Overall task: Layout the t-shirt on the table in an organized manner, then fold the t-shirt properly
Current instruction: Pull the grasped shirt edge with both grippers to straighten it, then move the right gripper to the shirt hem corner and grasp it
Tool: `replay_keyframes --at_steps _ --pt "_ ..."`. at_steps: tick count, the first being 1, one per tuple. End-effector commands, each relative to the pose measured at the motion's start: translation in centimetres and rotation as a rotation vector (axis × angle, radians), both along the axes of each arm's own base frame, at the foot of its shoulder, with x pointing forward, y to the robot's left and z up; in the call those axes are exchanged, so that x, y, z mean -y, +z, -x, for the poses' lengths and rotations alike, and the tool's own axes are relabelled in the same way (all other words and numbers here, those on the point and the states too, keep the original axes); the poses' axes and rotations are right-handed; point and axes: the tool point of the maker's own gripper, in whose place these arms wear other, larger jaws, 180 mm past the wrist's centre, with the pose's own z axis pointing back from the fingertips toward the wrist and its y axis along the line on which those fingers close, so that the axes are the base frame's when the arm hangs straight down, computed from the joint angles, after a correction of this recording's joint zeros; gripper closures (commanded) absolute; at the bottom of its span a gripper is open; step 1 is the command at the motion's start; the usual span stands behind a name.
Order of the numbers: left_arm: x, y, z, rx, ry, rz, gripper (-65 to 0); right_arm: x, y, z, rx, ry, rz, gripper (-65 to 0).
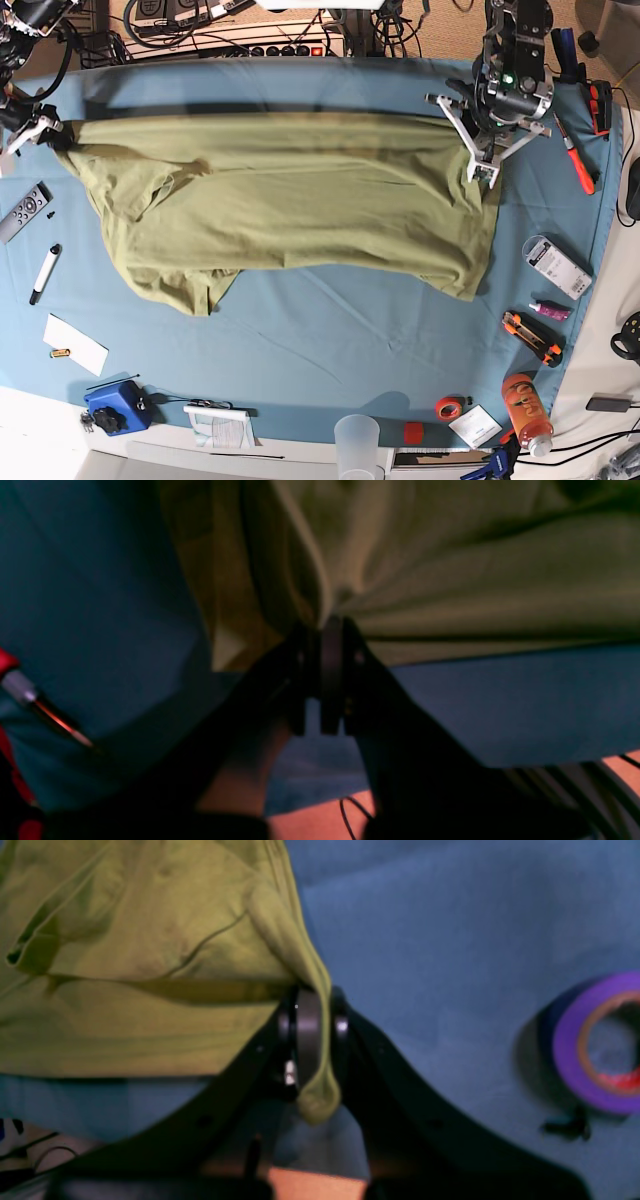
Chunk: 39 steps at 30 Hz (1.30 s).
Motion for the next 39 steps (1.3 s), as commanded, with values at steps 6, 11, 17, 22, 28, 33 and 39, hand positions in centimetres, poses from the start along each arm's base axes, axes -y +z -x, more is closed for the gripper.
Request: replay_keyframes --at_steps 6,11,17,22,28,33,39 --pt "-0.8 0.6 -0.4 0.027 0.009 -0.036 0.0 1.0 1.8 -0.7 0.040 0.002 0.030 0.0" --pt "-0.8 0.6 -0.3 0.025 0.010 -0.037 -23.9 1.1 1.9 -0.7 0.037 0.004 0.032 -20.0" --pt "-1.1 0.9 -0.1 0.011 0.020 -0.049 -30.1 1.3 5.3 -2.7 0.158 0.030 0.001 -21.7" --pt "-3.8 3.1 -1.2 0.103 0.115 -0.181 -30.1 2.5 7.5 -4.4 0.195 0.038 0.055 -21.7" --pt "-4.2 3.6 -1.5 0.131 0.127 -0.205 -30.1 2.8 8.8 -5.9 0.241 0.034 0.070 -21.7" --pt "-4.4 2.9 -0.1 0.071 0.134 -0.215 -30.1 2.9 10.3 -7.4 0.306 0.025 0.077 -21.7" --pt "-3.9 4.6 1.0 0.105 0.106 -0.211 -30.1 2.9 12.7 -9.6 0.396 0.022 0.079 -21.7"
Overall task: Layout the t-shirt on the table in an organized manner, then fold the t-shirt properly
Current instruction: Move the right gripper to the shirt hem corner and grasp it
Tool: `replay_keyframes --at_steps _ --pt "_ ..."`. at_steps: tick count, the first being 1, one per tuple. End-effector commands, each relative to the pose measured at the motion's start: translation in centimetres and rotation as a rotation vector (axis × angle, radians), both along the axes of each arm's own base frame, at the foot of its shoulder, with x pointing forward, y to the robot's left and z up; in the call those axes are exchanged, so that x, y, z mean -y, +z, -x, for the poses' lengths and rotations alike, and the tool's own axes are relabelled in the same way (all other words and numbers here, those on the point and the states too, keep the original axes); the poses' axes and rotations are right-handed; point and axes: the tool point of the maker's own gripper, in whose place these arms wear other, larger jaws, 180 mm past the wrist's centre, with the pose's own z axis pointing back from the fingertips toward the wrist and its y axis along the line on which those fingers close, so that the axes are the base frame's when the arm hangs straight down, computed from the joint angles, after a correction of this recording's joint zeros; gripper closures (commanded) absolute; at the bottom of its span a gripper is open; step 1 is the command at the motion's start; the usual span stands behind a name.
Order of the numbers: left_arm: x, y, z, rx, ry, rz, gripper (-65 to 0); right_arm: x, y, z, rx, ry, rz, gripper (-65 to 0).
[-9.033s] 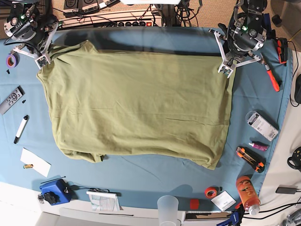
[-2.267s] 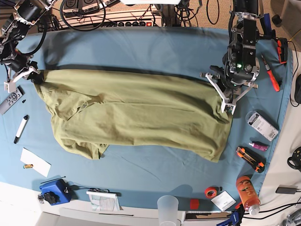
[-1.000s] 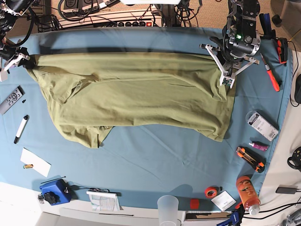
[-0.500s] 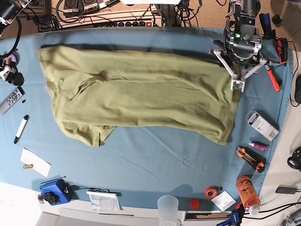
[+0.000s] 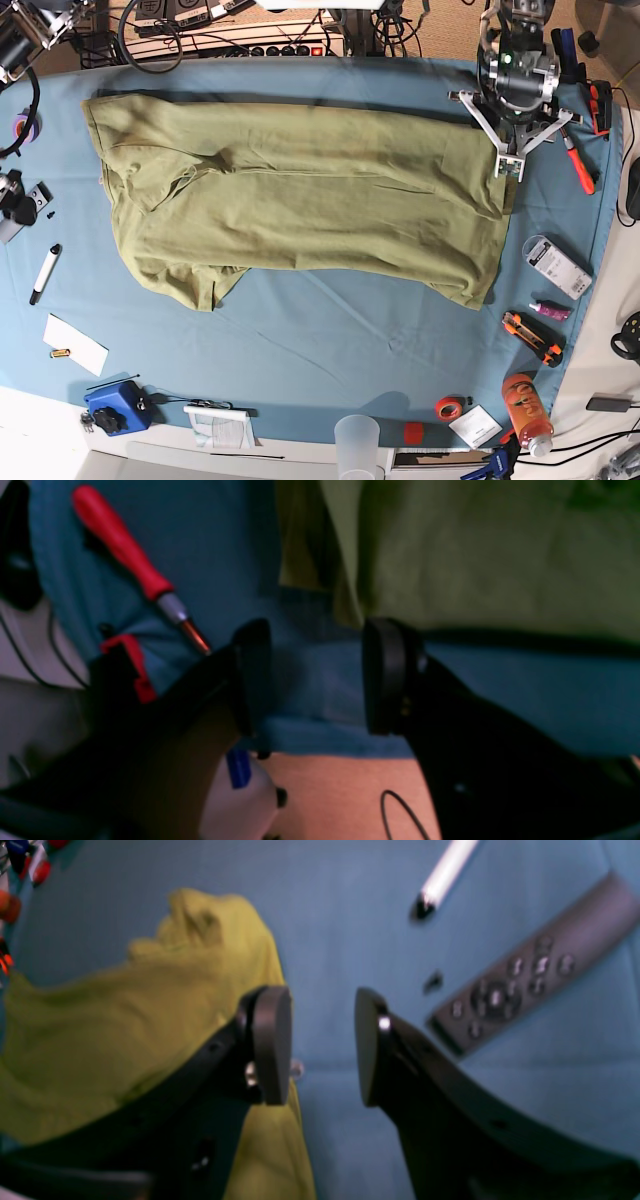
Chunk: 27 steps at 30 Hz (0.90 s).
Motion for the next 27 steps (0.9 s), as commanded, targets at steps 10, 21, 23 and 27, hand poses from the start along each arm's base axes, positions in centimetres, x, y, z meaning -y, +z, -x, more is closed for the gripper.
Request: replay_keyframes --at_steps 10,21,23,27 --pt "-1.4 4.2 -2.0 0.205 -0.011 -0.119 -30.1 1.3 4.4 -2.2 0.138 -0.025 0.053 -21.7" --pt "6.0 6.6 -8.6 0.416 -0.279 0.211 -30.1 -1.7 1.5 -7.3 0.075 0.088 0.285 -21.7" --pt "5.8 6.4 -9.9 0.419 -0.272 0.207 -30.1 -2.9 2.2 -9.2 0.101 0.125 0.334 -21.7" --pt "5.1 4.8 -11.7 0.387 -0.252 0.203 -30.1 -5.1 4.5 -13.0 0.148 0.199 0.436 -21.6"
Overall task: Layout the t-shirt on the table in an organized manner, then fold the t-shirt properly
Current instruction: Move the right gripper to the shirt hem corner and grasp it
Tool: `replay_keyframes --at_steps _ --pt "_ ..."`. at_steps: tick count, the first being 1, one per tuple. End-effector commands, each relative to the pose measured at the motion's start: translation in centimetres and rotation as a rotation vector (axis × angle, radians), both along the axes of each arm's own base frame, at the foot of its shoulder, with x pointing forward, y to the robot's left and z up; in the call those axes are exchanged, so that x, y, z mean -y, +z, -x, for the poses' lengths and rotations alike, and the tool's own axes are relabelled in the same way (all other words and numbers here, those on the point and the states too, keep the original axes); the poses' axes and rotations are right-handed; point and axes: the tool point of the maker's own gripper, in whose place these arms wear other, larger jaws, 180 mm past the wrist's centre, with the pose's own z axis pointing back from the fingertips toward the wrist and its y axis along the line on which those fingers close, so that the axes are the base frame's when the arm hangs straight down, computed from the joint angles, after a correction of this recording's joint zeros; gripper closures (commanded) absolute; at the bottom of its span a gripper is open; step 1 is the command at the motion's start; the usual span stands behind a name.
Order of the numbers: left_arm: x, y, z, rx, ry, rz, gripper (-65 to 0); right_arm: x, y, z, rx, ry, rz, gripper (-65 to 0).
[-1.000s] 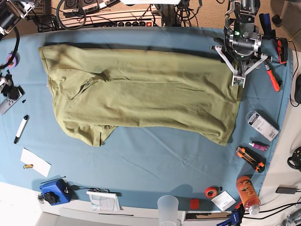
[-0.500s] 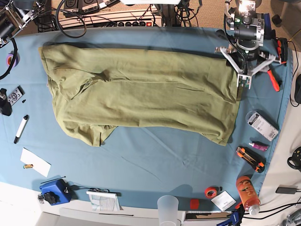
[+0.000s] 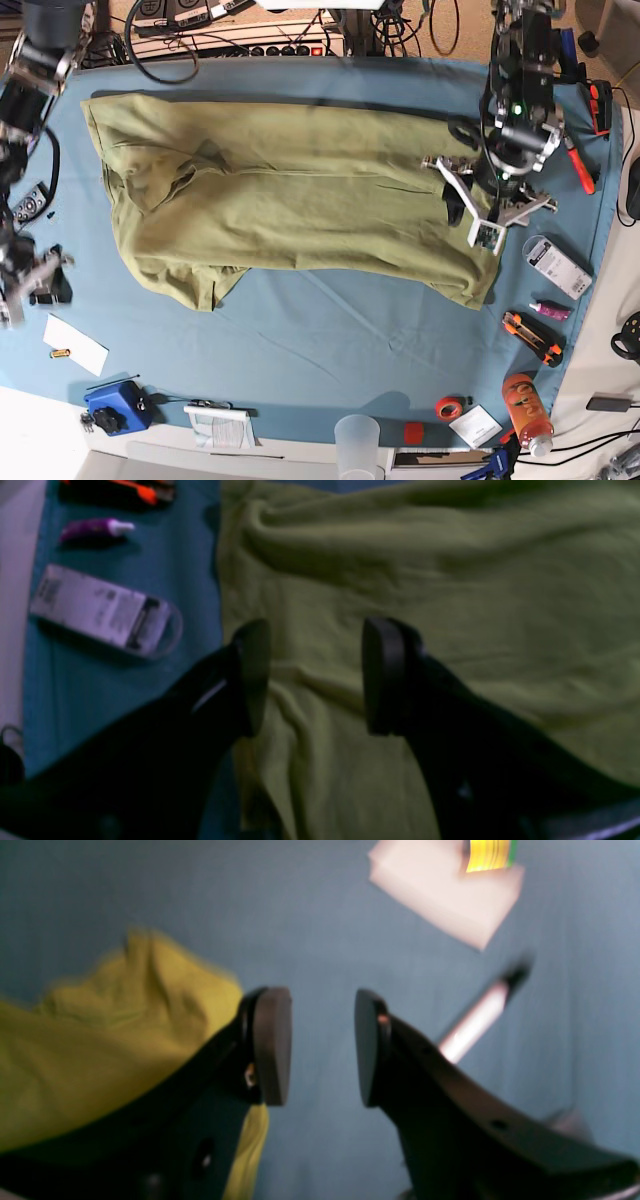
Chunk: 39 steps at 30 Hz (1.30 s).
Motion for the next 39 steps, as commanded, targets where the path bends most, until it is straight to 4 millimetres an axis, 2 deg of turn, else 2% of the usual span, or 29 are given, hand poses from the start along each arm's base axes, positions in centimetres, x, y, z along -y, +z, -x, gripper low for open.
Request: replay_keyframes --at_steps 1,4,6,12,15,18,22,32,38,39 --pt "-0.2 0.4 -0.8 0.024 0.001 -0.002 -30.1 -0.2 3.2 -1.5 0.083 0.026 0.038 -21.6" --pt "-0.6 -1.1 -1.5 -0.015 0.013 -0.005 -30.1 -2.0 3.9 -4.0 0.081 0.079 0.142 -21.6" --pt "-0.8 -1.6 -1.7 -0.032 0.018 -0.007 -30.1 -3.0 3.2 -5.3 0.053 0.106 0.182 -21.6" --pt "-0.9 -1.8 -1.8 -0.035 0.019 -0.007 -30.1 -6.7 -1.3 -8.8 -0.057 0.197 0.184 -21.6" --pt "-0.9 -1.8 -1.8 -0.035 0.019 -0.007 -30.1 -8.7 -3.9 -9.6 -0.128 0.230 0.189 -21.6" --pt "-0.9 -1.8 -1.7 -0.038 0.019 -0.008 -30.1 -10.4 -6.4 -9.6 -0.191 0.263 0.221 -21.6" --pt "-0.9 -1.9 -1.6 -0.044 0.020 -0.009 -30.1 -10.5 -9.1 -9.4 -0.245 0.209 0.270 -21.6" --pt "-0.9 -2.0 -1.6 -0.045 0.020 -0.009 -30.1 -9.5 -10.9 -8.4 -0.277 0.159 0.295 -20.4" --pt "-0.9 -2.0 -1.6 -0.045 0.020 -0.009 -30.1 -8.3 -13.4 -6.8 -0.289 0.123 0.353 -0.1" --pt "-0.9 -2.0 -1.6 -0.045 0.020 -0.009 -30.1 -8.0 -13.5 -6.8 -0.288 0.105 0.360 0.0"
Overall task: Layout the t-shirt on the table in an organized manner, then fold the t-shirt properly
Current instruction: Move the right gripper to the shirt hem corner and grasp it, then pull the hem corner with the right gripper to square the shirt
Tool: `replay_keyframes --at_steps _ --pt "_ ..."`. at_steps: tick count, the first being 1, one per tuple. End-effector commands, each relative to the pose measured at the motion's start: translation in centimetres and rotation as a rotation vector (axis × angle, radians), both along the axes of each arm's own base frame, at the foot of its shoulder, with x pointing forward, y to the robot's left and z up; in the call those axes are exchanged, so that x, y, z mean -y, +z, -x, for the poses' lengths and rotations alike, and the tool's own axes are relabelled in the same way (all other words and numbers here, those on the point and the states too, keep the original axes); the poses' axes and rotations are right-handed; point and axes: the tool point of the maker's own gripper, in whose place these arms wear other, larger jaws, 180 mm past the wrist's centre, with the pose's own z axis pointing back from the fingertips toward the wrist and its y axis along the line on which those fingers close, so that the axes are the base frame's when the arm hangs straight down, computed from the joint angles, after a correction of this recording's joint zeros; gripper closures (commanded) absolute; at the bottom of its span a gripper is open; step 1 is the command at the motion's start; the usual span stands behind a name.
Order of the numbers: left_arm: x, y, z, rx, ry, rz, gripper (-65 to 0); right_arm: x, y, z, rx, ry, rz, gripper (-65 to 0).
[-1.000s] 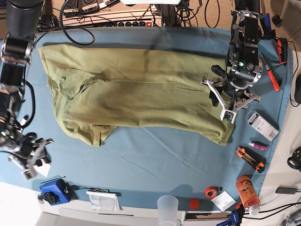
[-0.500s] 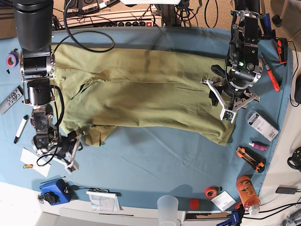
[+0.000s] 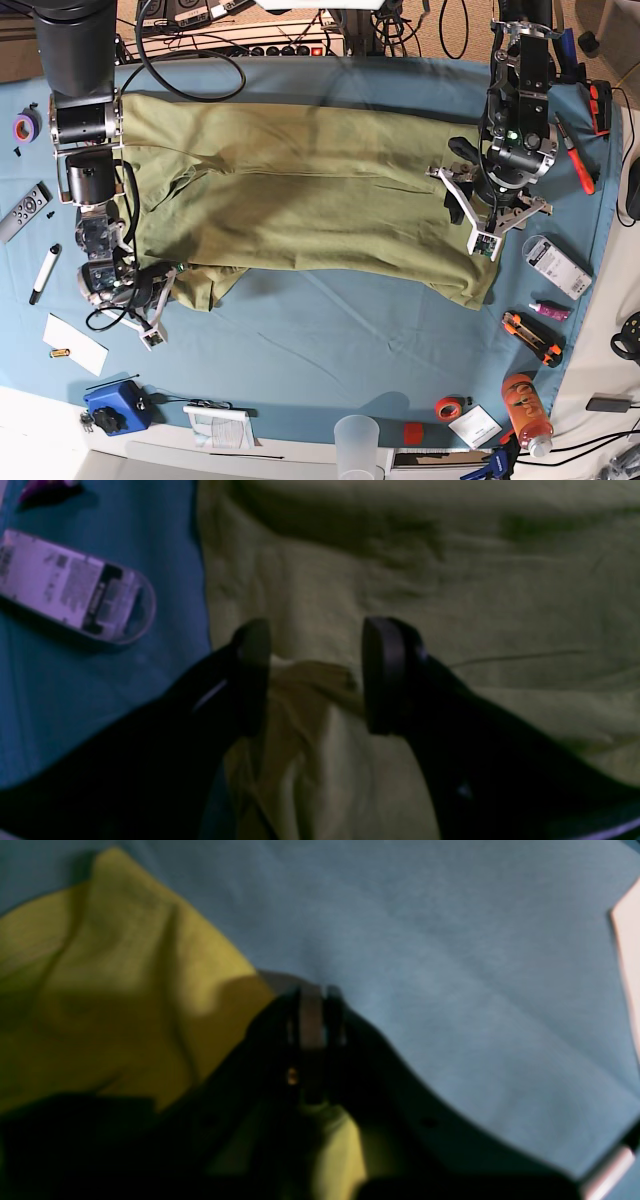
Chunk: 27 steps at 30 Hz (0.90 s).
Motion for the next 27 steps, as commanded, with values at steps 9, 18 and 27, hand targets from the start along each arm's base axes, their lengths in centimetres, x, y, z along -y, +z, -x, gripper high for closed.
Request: replay_keyframes --at_steps 9,18,27 --pt "0.0 1.2 -0.7 0.046 -0.003 -0.001 -30.1 2.0 6.2 -4.4 0.186 -0.075 0.022 0.0" --pt "0.0 1.2 -0.7 0.046 -0.003 0.000 -30.1 2.1 7.5 -5.1 0.204 -0.114 -0.006 0.0" --pt "0.0 1.3 -0.8 0.050 -0.004 0.000 -30.1 -0.7 8.3 -3.5 0.046 0.046 0.033 -18.7"
